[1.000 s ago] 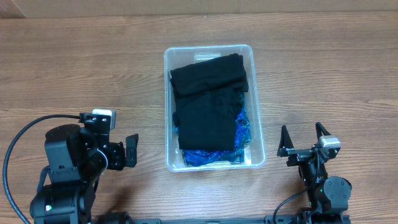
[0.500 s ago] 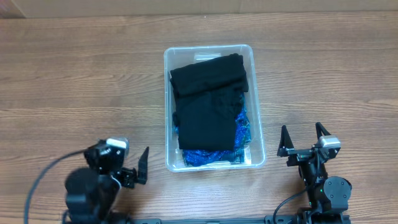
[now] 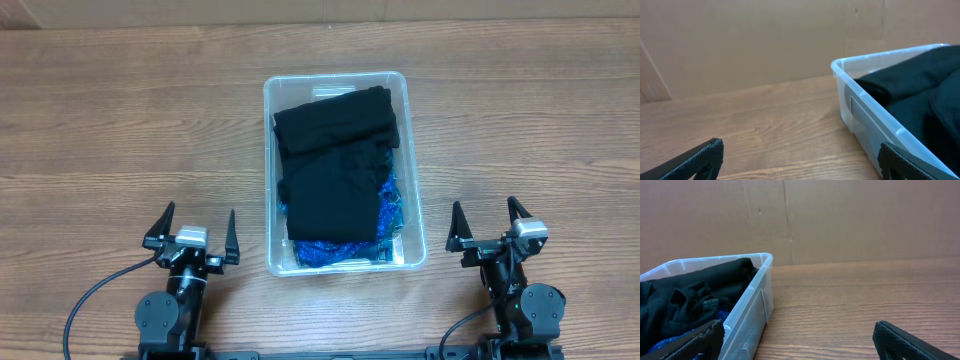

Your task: Pack container

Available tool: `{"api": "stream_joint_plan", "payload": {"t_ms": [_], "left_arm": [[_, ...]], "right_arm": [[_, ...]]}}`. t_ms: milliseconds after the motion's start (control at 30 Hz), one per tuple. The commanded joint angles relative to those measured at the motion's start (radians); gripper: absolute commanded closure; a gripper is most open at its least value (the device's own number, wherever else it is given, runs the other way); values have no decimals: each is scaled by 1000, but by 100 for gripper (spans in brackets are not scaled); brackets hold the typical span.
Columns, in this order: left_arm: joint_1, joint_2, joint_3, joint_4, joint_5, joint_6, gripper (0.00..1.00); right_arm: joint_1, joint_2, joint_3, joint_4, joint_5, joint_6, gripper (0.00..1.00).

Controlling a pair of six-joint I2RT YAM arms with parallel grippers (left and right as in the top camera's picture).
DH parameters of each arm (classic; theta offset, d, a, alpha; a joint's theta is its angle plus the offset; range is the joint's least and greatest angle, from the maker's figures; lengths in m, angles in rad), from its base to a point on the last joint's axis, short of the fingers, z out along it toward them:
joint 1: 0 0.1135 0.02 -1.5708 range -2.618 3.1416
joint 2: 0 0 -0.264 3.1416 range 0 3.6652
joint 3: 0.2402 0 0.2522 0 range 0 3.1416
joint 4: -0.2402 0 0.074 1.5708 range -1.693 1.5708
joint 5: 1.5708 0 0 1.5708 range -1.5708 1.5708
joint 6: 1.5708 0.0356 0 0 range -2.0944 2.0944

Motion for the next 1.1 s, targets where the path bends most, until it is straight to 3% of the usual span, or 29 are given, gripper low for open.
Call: {"api": "stream_joint_plan", "payload": {"t_ms": [0, 133, 1067], "left_arm": [[-5, -24, -3, -6, -28, 1, 0], [-6, -23, -3, -96, -30, 1, 0], [-6, -16, -3, -90, -31, 1, 0]], "right_arm": [[6, -10, -10, 6, 13, -3, 0], [6, -10, -10, 6, 13, -3, 0], [6, -10, -10, 6, 13, -3, 0]]}}
